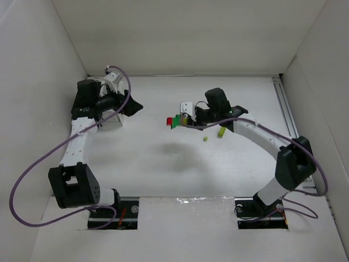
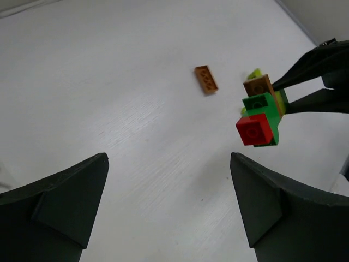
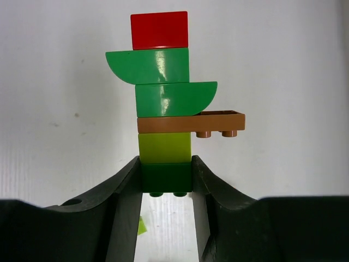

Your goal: Sort the legos into containers by color

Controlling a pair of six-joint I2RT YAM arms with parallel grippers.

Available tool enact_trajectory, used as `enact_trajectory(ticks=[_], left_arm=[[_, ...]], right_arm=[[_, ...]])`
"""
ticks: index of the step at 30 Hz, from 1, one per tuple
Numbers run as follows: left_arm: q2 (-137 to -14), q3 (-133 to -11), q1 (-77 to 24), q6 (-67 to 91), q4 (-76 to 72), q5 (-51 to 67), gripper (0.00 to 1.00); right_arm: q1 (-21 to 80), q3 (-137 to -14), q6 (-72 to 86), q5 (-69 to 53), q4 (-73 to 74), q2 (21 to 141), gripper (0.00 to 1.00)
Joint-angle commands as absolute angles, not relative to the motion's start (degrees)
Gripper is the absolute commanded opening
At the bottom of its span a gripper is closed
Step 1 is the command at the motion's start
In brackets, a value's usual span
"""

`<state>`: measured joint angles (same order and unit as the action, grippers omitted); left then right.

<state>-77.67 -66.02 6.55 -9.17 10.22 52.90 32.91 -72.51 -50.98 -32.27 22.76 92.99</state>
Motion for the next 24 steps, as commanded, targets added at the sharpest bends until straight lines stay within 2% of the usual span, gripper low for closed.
enact_trajectory(ticks=[1, 5, 8, 13, 19, 24], left_arm=[[-80.2, -65.9, 4.1, -3.6, 3.0, 63.4, 0.90], [-87.2, -67.6, 1.0, 9.2, -4.2, 74.3, 0.79], [-89.6, -70.0, -1.7, 11.2, -4.8, 75.7, 0.79], [-91.7, -71.2, -4.1, 16.1, -10.1, 77.3, 0.85], [-93.7, -70.4, -6.1, 19.4, -13.7, 77.4, 0.87], [-96.3, -75.0, -6.7, 17.9, -12.4, 75.6, 0.87]], right_arm=[[33.5, -67.0, -41.2, -28.0, 6.4, 87.0, 0.00], [34.0, -61.8, -39.0, -23.9, -3.4, 84.1, 0.00], [34.6, -60.6, -37.8, -20.4, -6.0, 84.1, 0.00], [35.8, -60.0, -36.2, -17.1, -10.3, 84.1, 0.00], [35.8, -60.6, -35.7, -17.1, -11.3, 84.7, 0.00], [35.8, -61.1, -35.7, -17.7, -11.3, 85.3, 0.00]])
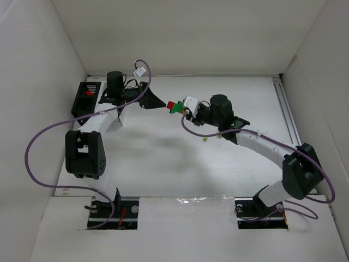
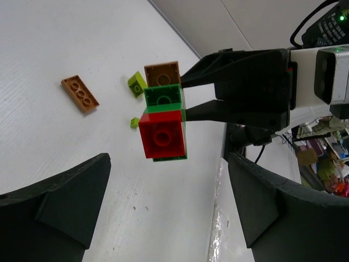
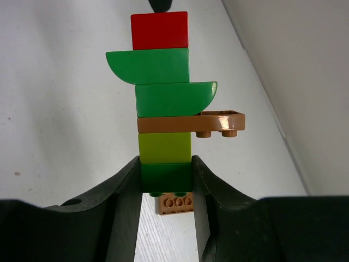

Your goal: Sort the legos into containers by color

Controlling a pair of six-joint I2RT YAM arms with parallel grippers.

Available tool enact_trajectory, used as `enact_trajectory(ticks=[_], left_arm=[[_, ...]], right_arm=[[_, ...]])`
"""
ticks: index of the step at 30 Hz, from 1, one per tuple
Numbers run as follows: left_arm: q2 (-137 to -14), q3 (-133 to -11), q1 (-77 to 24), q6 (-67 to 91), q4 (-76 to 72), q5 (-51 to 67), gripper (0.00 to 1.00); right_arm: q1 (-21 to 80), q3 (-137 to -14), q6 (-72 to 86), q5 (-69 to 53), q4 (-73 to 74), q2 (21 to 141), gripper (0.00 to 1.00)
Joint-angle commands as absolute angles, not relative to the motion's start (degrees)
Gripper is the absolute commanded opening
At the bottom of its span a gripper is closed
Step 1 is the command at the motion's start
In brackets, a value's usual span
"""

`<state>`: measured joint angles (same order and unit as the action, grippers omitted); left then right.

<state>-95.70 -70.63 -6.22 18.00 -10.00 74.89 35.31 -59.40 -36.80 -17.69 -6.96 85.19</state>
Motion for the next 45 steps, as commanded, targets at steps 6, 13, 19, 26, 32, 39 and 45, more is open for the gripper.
enact_trajectory(ticks=[6, 13, 19, 26, 32, 39, 45], left_arm=[[-98.7, -77.7, -7.9, 15.1, -8.7, 72.5, 0.85], [-98.7, -78.4, -8.5, 13.1, -7.1, 72.5, 0.85], [-98.7, -77.3, -9.0, 13.1, -7.1, 73.0, 0.74], [-98.2, -76.2, -9.1, 13.1, -7.6, 73.6, 0.53], [-97.6, -75.1, -9.1, 15.5, -9.6, 74.2, 0.08], [-95.4, -73.8, -8.4, 14.8, -9.6, 73.6, 0.03], [-94.3, -72.6, -6.5, 14.2, -9.6, 71.4, 0.03]], right_arm=[[35.8, -61.7, -35.7, -17.8, -12.0, 85.3, 0.00], [36.8, -62.2, -35.7, -17.2, -12.0, 85.8, 0.00], [37.4, -63.3, -35.7, -17.2, -12.0, 86.3, 0.00], [37.9, -63.9, -35.7, -16.6, -12.0, 86.3, 0.00], [38.4, -62.6, -35.7, -13.8, -12.5, 86.3, 0.00], [35.5, -56.8, -35.7, -11.1, -12.5, 83.3, 0.00], [34.2, -52.4, -35.7, -10.5, -11.8, 80.5, 0.00]])
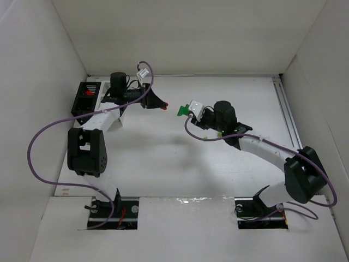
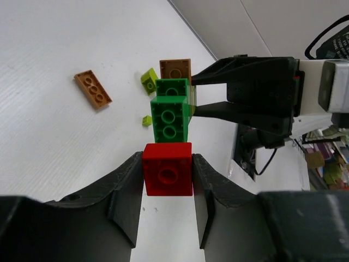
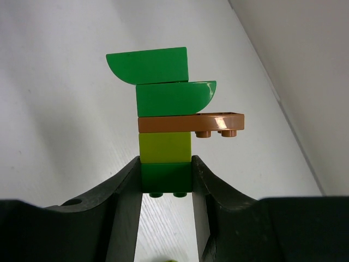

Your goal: Sort the legos into containers by color

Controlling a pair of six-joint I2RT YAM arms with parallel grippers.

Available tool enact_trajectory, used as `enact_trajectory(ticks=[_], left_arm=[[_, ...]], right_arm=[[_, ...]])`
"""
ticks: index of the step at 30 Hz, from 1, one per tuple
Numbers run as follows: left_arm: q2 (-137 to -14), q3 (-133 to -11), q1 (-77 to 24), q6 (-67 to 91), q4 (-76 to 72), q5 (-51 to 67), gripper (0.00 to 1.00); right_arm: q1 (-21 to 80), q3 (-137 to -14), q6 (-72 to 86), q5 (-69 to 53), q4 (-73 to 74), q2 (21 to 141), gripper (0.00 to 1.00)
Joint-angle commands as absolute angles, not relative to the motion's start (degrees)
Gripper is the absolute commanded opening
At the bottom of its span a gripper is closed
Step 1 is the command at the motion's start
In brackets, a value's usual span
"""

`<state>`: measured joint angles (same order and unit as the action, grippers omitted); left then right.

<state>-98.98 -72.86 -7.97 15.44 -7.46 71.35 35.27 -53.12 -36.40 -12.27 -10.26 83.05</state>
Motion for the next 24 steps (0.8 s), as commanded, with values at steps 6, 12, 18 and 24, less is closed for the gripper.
enact_trajectory(ticks=[6, 12, 18, 24], left_arm=[[-92.5, -79.3, -1.3, 7.3, -1.2, 62.4, 0.02], [-87.8, -85.4, 9.4, 6.0, 4.5, 42.1, 0.01], [-89.6, -93.0, 17.8, -0.2, 13.6, 24.9, 0.01], [-97.7, -103.0, 22.2, -5.3, 20.5, 23.6, 0.04]], right_arm=[[33.7, -51.9, -35.1, -10.5, -11.2, 80.0, 0.00], [33.7, -54.4, -32.6, -11.8, -10.0, 81.4, 0.00], [33.7, -58.8, -31.5, -13.0, -10.0, 84.8, 0.00], [33.7, -61.8, -30.9, -14.1, -10.0, 87.7, 0.00]])
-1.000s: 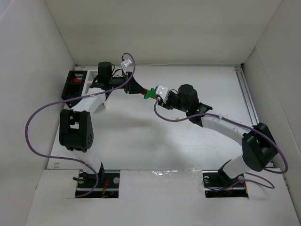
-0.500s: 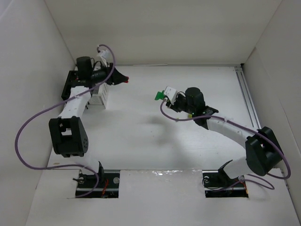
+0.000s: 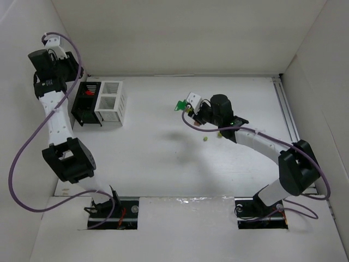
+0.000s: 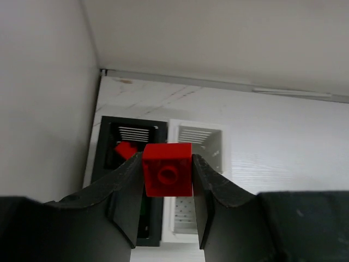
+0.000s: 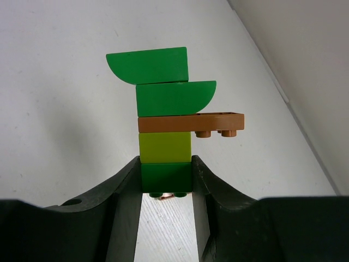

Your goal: Sort the legos into containers by color

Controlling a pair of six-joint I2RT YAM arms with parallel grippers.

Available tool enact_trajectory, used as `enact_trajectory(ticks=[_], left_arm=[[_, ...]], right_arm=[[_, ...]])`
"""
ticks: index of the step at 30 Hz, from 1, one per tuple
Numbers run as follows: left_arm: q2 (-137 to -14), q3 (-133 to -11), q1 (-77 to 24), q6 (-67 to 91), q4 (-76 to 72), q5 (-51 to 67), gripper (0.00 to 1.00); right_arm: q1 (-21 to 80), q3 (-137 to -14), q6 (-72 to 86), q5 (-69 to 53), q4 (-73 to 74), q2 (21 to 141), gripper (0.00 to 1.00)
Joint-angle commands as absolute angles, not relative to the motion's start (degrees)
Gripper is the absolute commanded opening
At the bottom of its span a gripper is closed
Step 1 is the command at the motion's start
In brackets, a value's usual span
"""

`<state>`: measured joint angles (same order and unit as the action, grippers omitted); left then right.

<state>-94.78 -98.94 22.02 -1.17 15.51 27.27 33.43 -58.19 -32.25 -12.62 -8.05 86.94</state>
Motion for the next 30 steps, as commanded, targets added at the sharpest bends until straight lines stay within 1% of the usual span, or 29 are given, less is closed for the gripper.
enact_trajectory(ticks=[1, 5, 10, 13, 15, 17, 20, 24, 25, 28, 30], left_arm=[[-98.7, -104.8, 22.2, -5.3, 20.5, 23.6, 0.05], [-102.7, -108.9, 22.8, -7.2, 22.1, 23.6, 0.12], [-111.4, -116.7, 22.8, -7.7, 26.4, 24.3, 0.14], [-114.1, -117.8, 22.8, -7.7, 25.9, 24.3, 0.23], [-115.6, -119.9, 22.8, -7.7, 25.9, 23.6, 0.25], [-117.9, -121.4, 22.2, -8.3, 26.6, 23.6, 0.29], [-119.8, -122.6, 21.7, -8.8, 28.1, 23.0, 0.31], [-119.8, -121.5, 21.2, -9.3, 28.1, 20.7, 0.42], [-119.8, -120.8, 21.2, -9.3, 28.1, 20.7, 0.47], [-119.8, -120.8, 21.2, -9.8, 28.1, 20.6, 0.54], [-119.8, -120.1, 21.2, -9.8, 28.1, 20.7, 0.59]], right_arm=[[33.7, -62.5, -30.9, -14.1, -10.0, 87.7, 0.00], [33.1, -63.6, -30.9, -14.1, -9.5, 89.4, 0.00], [32.6, -64.2, -30.9, -14.1, -9.0, 89.9, 0.00], [32.6, -65.3, -30.9, -13.4, -9.0, 90.5, 0.00], [32.1, -65.9, -30.9, -12.9, -8.4, 91.1, 0.00], [32.1, -66.5, -30.9, -12.9, -8.3, 91.1, 0.00], [32.1, -66.5, -31.5, -12.4, -7.7, 91.1, 0.00], [32.1, -67.1, -31.5, -12.4, -7.2, 91.1, 0.00], [32.1, -67.1, -31.5, -12.4, -7.2, 91.7, 0.00], [32.1, -67.1, -31.5, -11.9, -7.2, 91.7, 0.00], [32.6, -67.6, -31.5, -11.2, -7.2, 91.7, 0.00]])
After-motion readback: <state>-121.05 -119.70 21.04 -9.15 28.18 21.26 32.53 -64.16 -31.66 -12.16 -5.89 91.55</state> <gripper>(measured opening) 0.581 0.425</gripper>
